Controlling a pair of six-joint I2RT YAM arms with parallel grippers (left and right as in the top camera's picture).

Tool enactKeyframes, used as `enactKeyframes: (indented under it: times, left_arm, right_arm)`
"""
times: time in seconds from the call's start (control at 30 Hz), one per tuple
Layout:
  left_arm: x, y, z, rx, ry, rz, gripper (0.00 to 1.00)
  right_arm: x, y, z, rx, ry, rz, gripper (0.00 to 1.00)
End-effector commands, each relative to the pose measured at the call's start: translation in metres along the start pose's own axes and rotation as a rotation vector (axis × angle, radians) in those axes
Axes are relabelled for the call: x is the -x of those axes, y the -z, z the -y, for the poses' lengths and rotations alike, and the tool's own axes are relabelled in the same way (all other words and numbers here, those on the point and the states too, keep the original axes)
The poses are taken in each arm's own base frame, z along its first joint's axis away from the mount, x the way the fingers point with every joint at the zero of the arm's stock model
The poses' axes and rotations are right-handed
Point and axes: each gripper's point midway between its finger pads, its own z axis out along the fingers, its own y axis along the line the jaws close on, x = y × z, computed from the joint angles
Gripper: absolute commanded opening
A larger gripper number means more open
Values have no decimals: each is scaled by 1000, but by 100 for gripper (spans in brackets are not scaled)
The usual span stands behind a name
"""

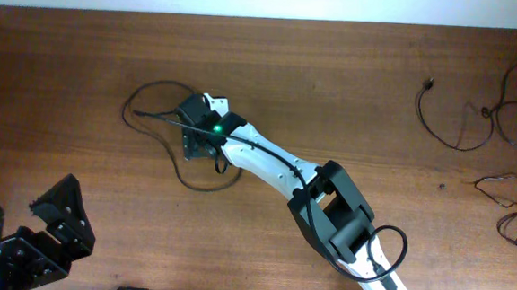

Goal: Untangle cables

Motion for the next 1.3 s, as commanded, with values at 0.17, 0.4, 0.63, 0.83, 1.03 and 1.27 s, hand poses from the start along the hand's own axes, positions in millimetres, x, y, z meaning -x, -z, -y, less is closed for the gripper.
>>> enactKeyframes:
  times: [0.17,0.4,0.63,0.83,1.03,1.27]
  left_arm:
    - [1,-1,-2,12,-17,6,99]
    - [1,-1,-2,12,-17,6,99]
    - [1,0,-2,12,-17,6,99]
    - [1,-1,-2,12,-17,6,99]
    - [1,-1,-2,12,-17,6,99]
    - [1,0,-2,12,-17,6,99]
  right_arm:
    - [-106,-71,31,-151,-48,-295,98]
    - [-146,-56,88,-363,150,-479,51]
    - [-86,-34,105,-288,218,-505,4]
    - [31,34,19,14,427,-188,4]
    - [39,20,-25,210,399,-118,4]
    - [19,-43,-7,12,365,-104,55]
